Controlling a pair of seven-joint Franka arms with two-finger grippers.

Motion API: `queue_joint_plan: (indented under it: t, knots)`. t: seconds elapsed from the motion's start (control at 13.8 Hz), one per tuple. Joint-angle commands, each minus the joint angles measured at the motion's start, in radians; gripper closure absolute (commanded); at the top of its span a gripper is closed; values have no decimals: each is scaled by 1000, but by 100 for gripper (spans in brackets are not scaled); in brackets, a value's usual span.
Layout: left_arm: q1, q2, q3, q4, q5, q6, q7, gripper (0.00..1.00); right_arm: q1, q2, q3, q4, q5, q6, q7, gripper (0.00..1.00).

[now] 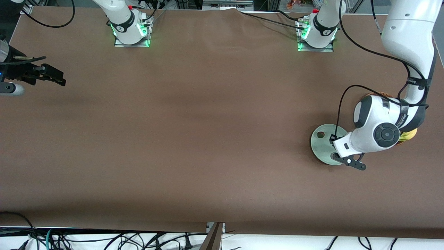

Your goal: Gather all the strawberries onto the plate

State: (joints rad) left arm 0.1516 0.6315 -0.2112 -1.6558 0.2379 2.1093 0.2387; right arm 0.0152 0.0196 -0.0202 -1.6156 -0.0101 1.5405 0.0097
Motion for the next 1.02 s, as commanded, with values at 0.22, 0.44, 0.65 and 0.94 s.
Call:
queue_joint_plan:
  t: [0.22,0.44,0.65,0.94]
  knots:
    - [3,-29,-16,10,15,-26,22,0,-4,8,8,23,-8,-8,-14,0]
    - [2,-123,-19,33,14,-144,21,0,-4,8,8,23,-8,-8,-14,0]
    - [3,-180,-17,147,11,-251,18,0,-3,8,8,23,-8,-7,-14,0]
    - [-13,-184,-22,414,-69,-533,-2,0,-3,8,8,23,-7,-8,-14,0]
